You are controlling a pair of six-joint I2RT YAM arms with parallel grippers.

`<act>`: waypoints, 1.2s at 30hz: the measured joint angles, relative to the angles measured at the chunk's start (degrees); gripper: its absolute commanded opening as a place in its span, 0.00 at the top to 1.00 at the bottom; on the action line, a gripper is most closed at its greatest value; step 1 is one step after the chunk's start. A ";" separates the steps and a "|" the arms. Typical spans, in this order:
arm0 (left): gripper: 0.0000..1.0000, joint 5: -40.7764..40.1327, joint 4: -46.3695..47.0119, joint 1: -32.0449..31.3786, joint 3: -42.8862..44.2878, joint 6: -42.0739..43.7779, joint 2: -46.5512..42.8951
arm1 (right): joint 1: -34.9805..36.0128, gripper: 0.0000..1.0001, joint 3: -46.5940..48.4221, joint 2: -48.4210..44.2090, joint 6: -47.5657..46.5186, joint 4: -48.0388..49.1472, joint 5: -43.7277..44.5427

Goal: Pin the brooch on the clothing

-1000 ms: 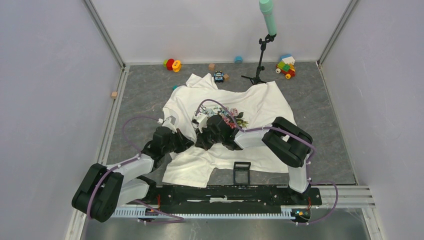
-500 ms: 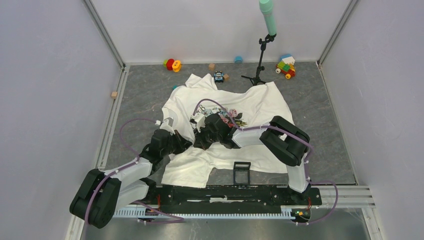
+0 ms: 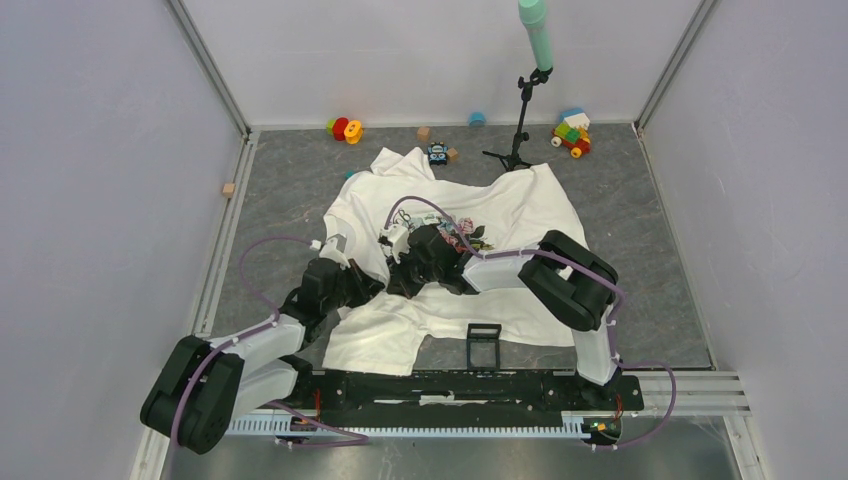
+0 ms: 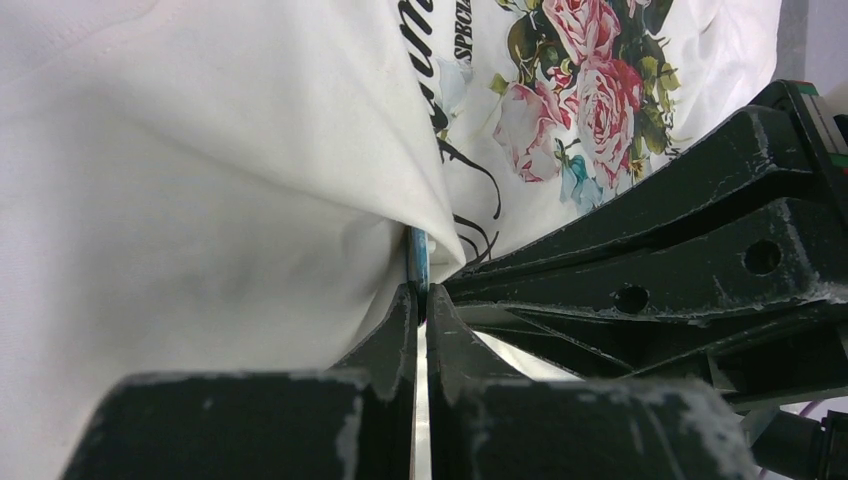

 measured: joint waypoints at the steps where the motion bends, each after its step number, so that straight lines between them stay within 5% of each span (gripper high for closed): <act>1: 0.98 -0.02 0.09 0.00 0.00 0.00 0.04 | -0.09 1.00 0.15 0.07 -0.04 -0.13 -0.11; 6: 0.98 -0.28 0.07 0.02 -0.02 -0.02 -0.02 | -0.20 0.98 0.48 0.17 -0.17 -0.61 -0.39; 13: 0.98 -0.24 -0.13 -0.04 -0.92 -0.96 -2.67 | 0.35 0.75 -0.26 -2.38 -0.52 -1.81 1.11; 26: 0.98 0.90 0.09 -0.33 -0.92 -2.14 -6.16 | 1.11 0.34 -16.15 -23.67 -4.09 3.04 9.11; 36: 0.98 1.77 0.00 -0.33 -0.92 -2.14 -6.80 | 1.20 0.32 -18.25 -21.38 -7.78 8.72 10.51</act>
